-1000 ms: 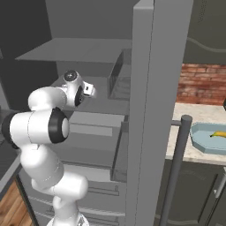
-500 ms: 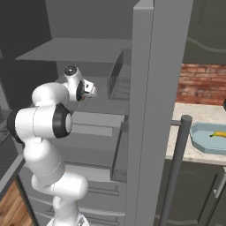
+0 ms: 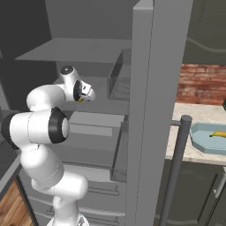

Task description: Pick the banana and apple from the fridge and place them inside the tupperware on the counter.

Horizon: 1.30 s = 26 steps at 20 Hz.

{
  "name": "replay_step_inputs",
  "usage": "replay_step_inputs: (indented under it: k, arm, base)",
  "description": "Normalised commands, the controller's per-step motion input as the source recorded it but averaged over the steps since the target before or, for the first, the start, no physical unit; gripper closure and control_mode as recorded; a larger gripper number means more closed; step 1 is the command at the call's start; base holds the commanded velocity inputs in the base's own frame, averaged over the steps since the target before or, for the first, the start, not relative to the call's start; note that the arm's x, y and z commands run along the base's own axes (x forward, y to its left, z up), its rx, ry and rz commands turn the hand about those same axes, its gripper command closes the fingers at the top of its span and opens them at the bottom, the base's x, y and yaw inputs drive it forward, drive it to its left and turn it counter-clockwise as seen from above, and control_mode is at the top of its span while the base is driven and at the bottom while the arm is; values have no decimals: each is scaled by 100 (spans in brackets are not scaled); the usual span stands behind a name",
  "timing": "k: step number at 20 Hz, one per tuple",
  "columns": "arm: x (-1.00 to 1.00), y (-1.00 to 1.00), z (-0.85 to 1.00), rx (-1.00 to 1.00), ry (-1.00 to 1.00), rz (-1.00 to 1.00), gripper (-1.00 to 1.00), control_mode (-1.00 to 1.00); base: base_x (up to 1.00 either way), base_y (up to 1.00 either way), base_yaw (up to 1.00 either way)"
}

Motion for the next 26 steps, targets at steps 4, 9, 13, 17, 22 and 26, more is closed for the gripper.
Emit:
replay_step_inputs:
  k: [4, 9, 13, 17, 22, 26]
  arm:
    - [-9, 5, -40, 0, 0, -3, -100, -100]
    - [-1, 3, -56, 0, 0, -4, -100, -100]
    - [-27, 20, -95, 0, 6, -6, 100, -100]
    - [-13, 19, -77, 0, 4, -6, 100, -100]
    - [-14, 16, -54, 0, 2, -6, 100, -100]
    - [-1, 0, 0, 0, 0, 0, 100, -100]
  base:
    - [0, 0, 0]
    - [0, 0, 0]
    - [0, 0, 0]
    - [0, 0, 0]
    - [0, 0, 0]
    - [0, 0, 0]
